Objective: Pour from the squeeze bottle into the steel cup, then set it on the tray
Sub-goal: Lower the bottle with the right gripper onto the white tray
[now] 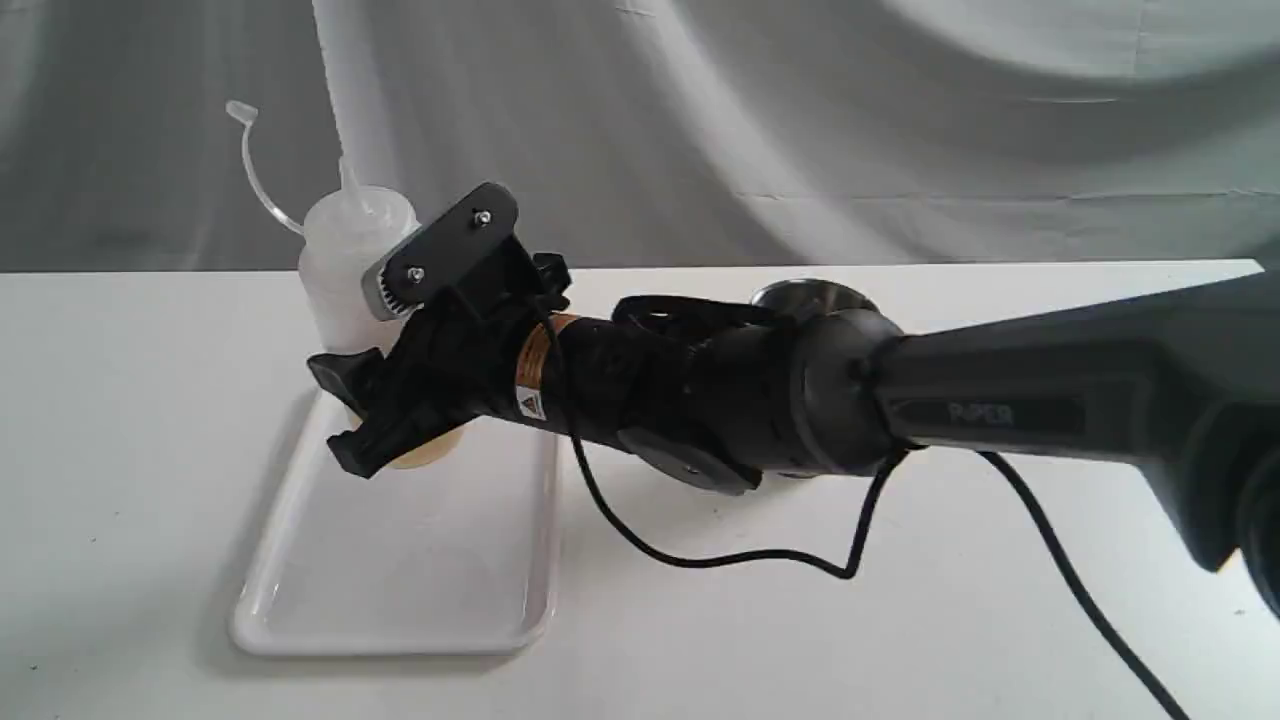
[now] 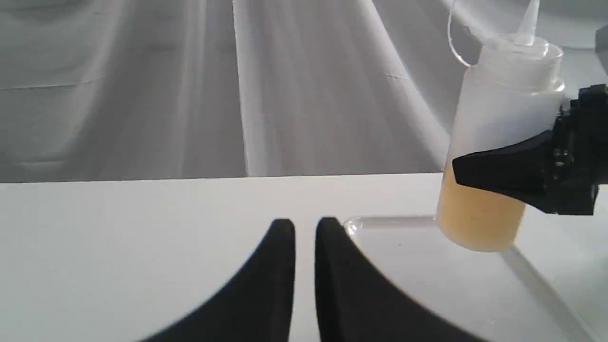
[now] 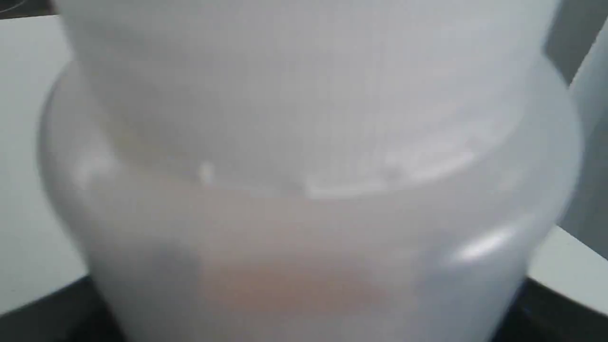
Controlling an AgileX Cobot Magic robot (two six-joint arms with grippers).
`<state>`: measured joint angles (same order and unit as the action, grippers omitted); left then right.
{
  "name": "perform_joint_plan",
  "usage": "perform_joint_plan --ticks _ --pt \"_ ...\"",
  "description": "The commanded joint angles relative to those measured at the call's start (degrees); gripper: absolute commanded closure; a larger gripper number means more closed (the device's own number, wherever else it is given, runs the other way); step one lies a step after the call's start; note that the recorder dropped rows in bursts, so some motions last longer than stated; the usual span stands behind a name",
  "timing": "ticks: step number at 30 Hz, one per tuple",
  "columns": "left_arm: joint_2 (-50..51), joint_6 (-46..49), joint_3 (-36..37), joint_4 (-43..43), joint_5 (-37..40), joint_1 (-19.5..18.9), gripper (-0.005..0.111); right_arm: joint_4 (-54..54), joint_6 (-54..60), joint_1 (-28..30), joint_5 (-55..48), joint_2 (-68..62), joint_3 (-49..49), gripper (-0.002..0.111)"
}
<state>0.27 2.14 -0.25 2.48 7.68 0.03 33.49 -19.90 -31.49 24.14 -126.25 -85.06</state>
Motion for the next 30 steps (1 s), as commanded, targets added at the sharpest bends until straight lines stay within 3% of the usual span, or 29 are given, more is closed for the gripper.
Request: perform_joint_plan --ticks 1,30 --pt "-0.3 -0.2 0.3 0.2 -0.1 0.0 0.098 -1.4 0.5 -0.5 -0.2 -0.8 -1.7 0.067" --pt "-0.3 -0.2 0.3 0.2 -0.1 0.0 0.098 -5.5 0.4 -1.1 -2.6 -8.7 -7.0 0.067"
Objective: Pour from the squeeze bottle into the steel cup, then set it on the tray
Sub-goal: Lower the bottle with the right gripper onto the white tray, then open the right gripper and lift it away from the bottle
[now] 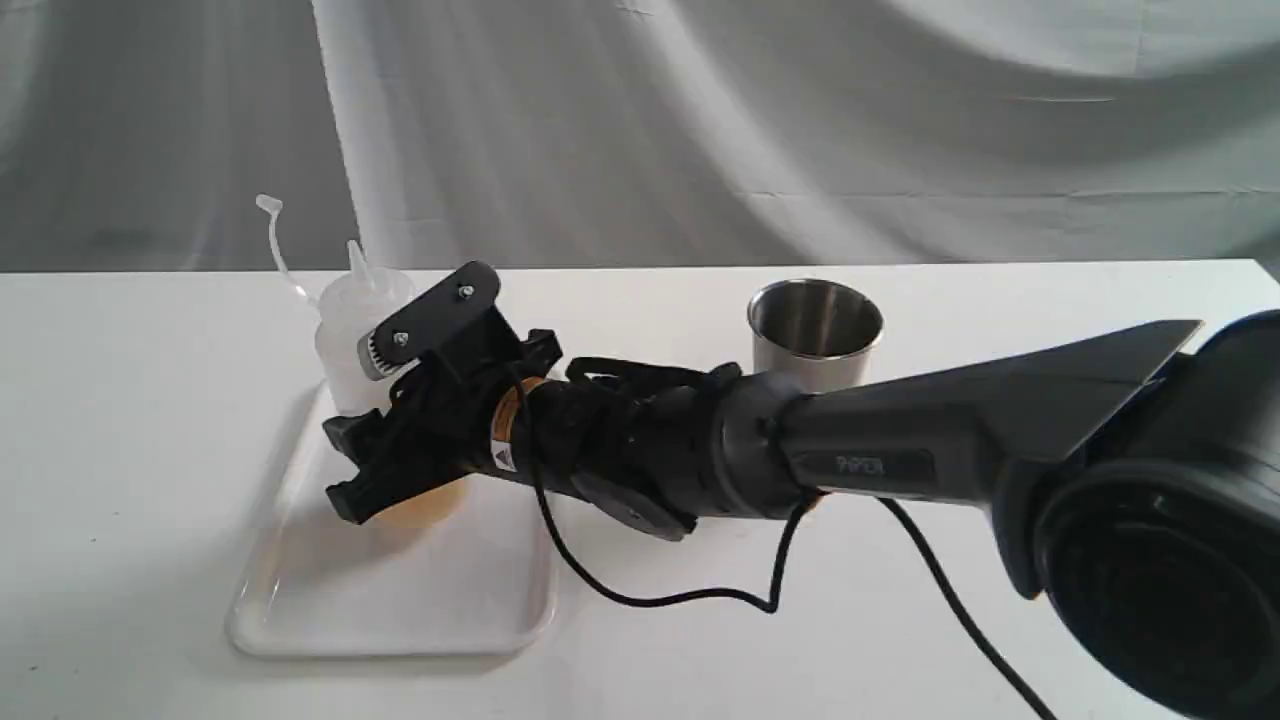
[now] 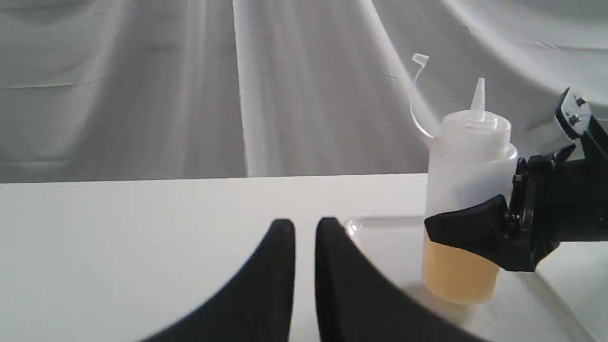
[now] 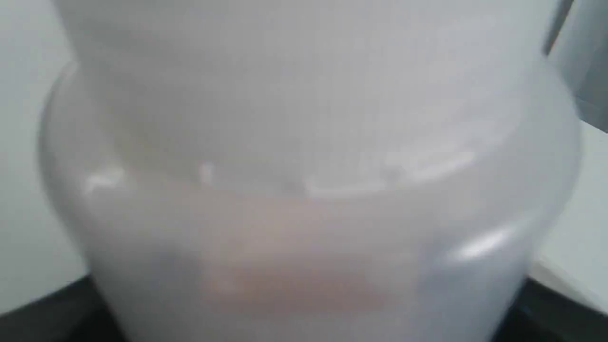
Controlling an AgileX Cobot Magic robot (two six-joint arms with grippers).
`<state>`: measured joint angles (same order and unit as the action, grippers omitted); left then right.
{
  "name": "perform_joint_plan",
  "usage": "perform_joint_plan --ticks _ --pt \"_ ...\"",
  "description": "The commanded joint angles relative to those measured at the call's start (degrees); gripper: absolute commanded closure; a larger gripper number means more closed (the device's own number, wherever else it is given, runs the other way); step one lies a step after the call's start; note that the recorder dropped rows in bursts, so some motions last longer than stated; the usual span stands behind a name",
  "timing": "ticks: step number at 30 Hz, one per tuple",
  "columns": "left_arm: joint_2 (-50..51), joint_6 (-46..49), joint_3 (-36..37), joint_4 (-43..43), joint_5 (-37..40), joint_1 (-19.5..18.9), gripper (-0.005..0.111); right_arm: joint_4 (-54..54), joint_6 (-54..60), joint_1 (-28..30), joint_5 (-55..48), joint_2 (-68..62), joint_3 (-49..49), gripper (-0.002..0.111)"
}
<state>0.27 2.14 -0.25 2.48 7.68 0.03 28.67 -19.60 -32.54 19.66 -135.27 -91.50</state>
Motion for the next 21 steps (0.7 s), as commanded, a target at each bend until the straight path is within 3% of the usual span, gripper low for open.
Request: perform_joint_plan --ticks 1,14,21 --pt "-0.3 -0.2 0.3 0.2 -0.1 0.0 0.098 -0.7 0.1 -0.1 1.9 0.3 -0.6 0.067" --pt "-0.3 -0.2 0.3 0.2 -0.1 0.0 0.098 -0.7 0.1 -0.1 0.3 -0.5 -0.6 0.067" --pt "-0.3 -0.2 0.3 0.2 -0.1 0.0 0.098 -0.7 0.1 -0.1 -0.9 -0.5 -0.6 0.055"
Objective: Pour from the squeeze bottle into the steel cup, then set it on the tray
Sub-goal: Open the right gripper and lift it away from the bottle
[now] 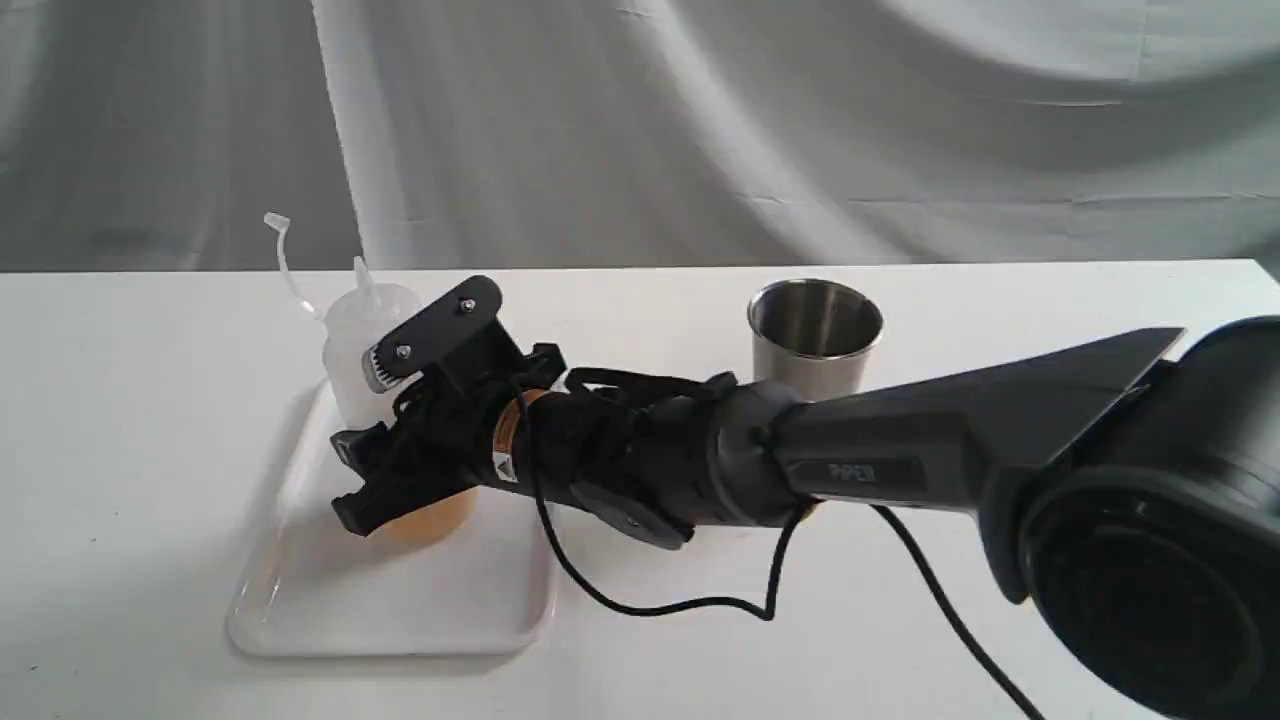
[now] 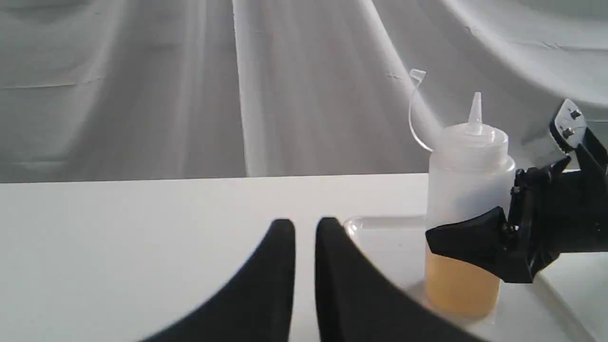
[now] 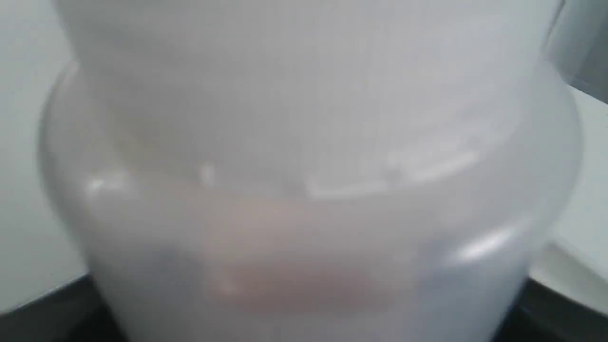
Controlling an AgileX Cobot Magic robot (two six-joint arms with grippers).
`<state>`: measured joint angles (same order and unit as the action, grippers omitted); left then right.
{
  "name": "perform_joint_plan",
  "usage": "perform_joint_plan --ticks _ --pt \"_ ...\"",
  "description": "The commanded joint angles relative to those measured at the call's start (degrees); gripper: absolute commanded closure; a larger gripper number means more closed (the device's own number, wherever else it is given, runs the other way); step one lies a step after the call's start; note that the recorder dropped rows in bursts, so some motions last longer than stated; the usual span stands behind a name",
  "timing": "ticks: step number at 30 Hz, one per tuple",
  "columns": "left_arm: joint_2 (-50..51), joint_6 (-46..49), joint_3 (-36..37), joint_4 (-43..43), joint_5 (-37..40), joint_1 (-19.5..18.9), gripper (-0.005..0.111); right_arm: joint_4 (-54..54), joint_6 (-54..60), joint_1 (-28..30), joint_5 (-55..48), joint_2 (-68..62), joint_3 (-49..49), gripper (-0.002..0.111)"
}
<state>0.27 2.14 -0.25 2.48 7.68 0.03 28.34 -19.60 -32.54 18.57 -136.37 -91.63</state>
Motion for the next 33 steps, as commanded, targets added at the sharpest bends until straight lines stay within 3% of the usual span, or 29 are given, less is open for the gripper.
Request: perform_joint_plan --ticks 1,4,11,14,33 --pt "-0.3 -0.2 0.3 0.2 -0.1 0.0 0.098 -0.4 0.1 -0.1 0.2 0.6 -0.4 0.053" --pt "-0.3 -0.2 0.3 0.2 -0.1 0.0 0.098 -0.4 0.1 -0.1 0.2 0.6 -0.4 0.047" --pt "-0.3 -0.2 0.3 0.2 -0.1 0.0 0.098 -1.0 0.1 -0.1 0.2 0.8 -0.4 0.014" --pt "-0.3 -0.2 0.3 0.2 -0.1 0.0 0.098 -1.0 0.1 -0.1 0.2 1.3 -0.4 0.008" --pt "-0.3 -0.4 0.3 0.2 -0.1 0.0 0.098 1.2 -0.1 -0.1 0.0 21.5 -0.3 0.006"
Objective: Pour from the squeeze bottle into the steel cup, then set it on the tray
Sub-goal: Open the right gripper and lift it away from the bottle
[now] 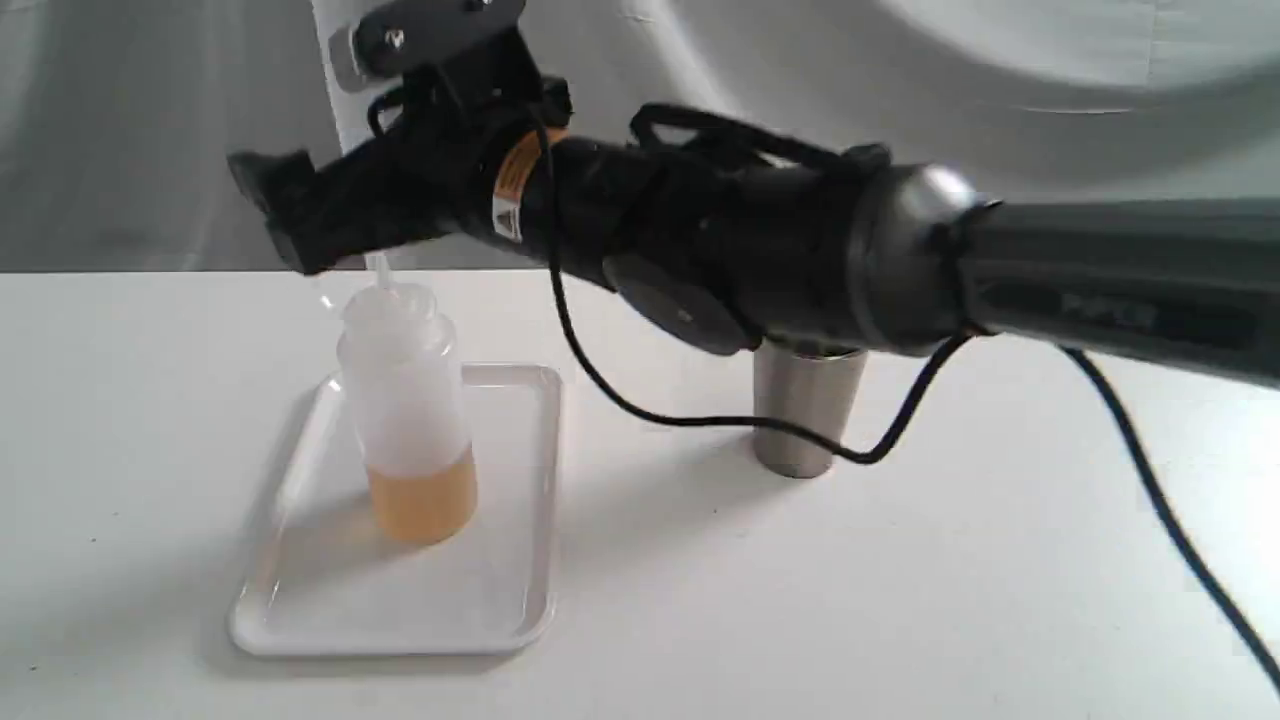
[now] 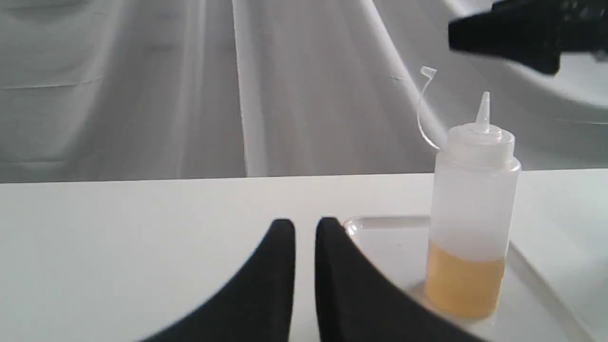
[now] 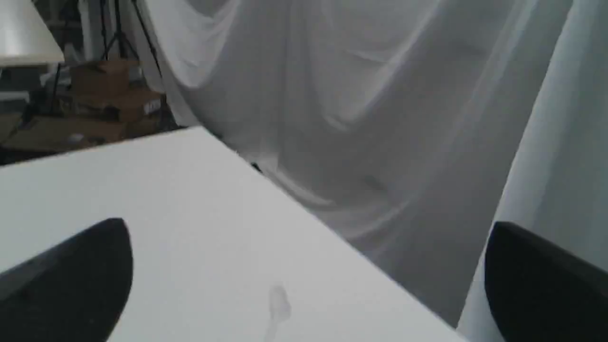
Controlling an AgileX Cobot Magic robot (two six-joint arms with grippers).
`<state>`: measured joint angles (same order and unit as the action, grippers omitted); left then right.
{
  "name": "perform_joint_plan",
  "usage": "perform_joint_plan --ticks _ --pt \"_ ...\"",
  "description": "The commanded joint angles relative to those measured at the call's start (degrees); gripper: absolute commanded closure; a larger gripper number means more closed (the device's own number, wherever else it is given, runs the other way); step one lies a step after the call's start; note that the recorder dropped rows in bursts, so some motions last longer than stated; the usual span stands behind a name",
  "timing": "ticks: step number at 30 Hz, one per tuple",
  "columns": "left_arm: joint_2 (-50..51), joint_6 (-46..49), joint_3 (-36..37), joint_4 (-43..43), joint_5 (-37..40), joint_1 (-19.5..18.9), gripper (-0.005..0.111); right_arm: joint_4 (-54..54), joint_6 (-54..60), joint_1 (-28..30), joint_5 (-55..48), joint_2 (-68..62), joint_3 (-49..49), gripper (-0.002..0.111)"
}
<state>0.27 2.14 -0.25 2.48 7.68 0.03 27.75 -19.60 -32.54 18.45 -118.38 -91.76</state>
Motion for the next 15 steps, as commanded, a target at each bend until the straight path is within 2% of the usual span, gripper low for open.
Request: perform_joint_plan --ticks 1,6,11,15 --pt "-0.3 -0.4 0.3 0.2 -0.1 0.0 0.098 2.8 -0.1 -0.1 0.1 4.9 0.0 0.006" --pt "-0.3 -0.4 0.3 0.2 -0.1 0.0 0.098 6.7 -0.1 0.0 0.4 11.4 3.6 0.015" --pt "-0.3 -0.2 0.3 0.2 -0.1 0.0 0.098 6.7 -0.1 0.4 0.4 18.6 11.6 0.045" --pt "-0.3 -0.2 0.3 0.2 -0.1 0.0 0.098 6.7 -0.1 1.4 0.8 25.1 20.3 0.076"
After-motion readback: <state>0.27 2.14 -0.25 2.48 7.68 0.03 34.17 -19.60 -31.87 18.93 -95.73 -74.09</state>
